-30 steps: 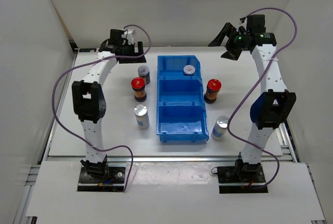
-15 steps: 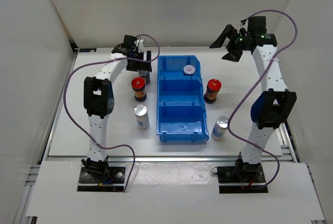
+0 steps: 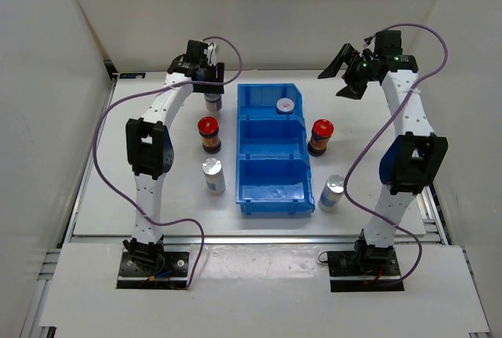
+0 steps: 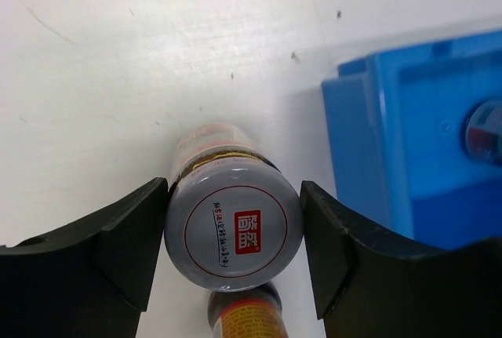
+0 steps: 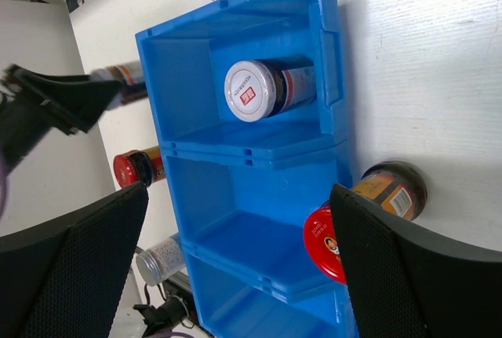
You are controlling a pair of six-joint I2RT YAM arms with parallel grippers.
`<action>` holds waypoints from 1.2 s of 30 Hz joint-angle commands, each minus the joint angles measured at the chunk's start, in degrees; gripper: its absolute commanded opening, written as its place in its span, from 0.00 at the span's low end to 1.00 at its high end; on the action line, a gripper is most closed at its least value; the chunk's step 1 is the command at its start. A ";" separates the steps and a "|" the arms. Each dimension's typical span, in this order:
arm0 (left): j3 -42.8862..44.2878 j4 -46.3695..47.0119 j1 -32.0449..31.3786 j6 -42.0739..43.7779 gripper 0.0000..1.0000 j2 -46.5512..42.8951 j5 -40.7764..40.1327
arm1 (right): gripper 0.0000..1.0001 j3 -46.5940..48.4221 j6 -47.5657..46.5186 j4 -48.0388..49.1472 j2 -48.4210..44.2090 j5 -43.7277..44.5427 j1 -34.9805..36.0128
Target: Organize the condiment bottles
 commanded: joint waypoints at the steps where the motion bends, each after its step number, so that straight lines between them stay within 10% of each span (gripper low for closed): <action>1: 6.81 2.72 -1.28 0.79 0.43 -9.60 -3.26 | 1.00 -1.04 -0.44 0.71 -0.96 -1.87 -0.28; 16: 8.59 3.95 -11.47 -3.07 0.39 -6.53 10.89 | 1.00 -4.20 0.09 0.71 -2.54 -3.01 -0.28; 29: 6.47 4.48 -12.53 -4.57 0.68 2.87 4.91 | 1.00 -6.84 -2.11 -2.01 -4.82 1.73 -0.28; 36: 7.60 4.48 -11.47 -6.33 1.00 4.11 4.91 | 1.00 -7.97 -3.96 -6.92 -6.67 10.07 -0.28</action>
